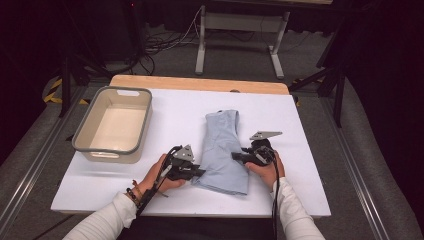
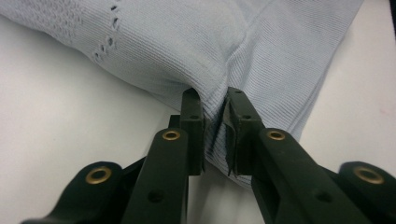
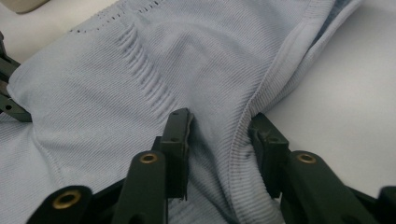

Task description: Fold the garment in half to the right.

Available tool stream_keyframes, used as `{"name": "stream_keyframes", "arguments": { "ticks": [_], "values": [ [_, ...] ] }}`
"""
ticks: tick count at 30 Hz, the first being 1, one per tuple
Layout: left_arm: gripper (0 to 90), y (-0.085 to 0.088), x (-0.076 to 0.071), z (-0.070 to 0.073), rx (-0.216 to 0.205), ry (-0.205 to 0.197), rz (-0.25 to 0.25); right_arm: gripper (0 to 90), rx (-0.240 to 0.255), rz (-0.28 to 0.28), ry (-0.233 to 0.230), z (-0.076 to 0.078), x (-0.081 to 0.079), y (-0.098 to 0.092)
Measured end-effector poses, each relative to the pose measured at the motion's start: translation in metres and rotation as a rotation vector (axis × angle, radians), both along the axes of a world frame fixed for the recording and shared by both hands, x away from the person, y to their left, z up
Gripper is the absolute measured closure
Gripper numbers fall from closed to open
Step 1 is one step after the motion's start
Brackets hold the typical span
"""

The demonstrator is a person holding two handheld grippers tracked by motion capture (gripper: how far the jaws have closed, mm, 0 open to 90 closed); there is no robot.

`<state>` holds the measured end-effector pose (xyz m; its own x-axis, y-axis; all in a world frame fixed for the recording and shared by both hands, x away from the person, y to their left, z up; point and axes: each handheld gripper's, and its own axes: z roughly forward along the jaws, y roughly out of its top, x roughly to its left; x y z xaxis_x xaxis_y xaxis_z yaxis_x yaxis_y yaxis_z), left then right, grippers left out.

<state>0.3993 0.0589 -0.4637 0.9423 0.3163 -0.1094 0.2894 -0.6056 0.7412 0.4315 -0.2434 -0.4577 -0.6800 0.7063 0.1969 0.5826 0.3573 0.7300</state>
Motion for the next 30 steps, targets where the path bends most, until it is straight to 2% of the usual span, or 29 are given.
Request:
{"name": "stream_keyframes", "arguments": {
  "ticks": [3, 8, 12, 21, 23, 26, 30],
  "values": [
    [80.4, 0.000, 0.002, 0.002, 0.012, -0.021, 0.012, 66.3, -0.017, -0.004, -0.033, 0.001, 0.001, 0.003],
    [80.7, 0.006, 0.008, 0.005, 0.019, -0.052, 0.060, 66.8, -0.047, -0.014, -0.101, 0.002, 0.005, 0.010],
    [80.7, 0.015, 0.012, 0.006, 0.014, -0.041, 0.068, 66.6, -0.045, -0.003, -0.116, 0.001, 0.014, 0.020],
    [78.3, 0.020, 0.002, 0.006, 0.039, -0.057, 0.075, 65.8, -0.071, 0.019, -0.162, 0.003, 0.024, 0.040],
    [75.6, 0.021, 0.001, 0.004, 0.034, -0.060, 0.081, 62.8, -0.084, 0.020, -0.173, 0.003, 0.024, 0.042],
    [69.0, 0.022, -0.002, 0.004, 0.017, -0.066, 0.095, 52.0, -0.088, -0.004, -0.187, 0.004, 0.023, 0.040],
    [54.1, 0.023, -0.007, 0.008, -0.018, -0.093, 0.113, 41.3, -0.096, -0.021, -0.219, 0.010, 0.018, 0.035]
  ]
}}
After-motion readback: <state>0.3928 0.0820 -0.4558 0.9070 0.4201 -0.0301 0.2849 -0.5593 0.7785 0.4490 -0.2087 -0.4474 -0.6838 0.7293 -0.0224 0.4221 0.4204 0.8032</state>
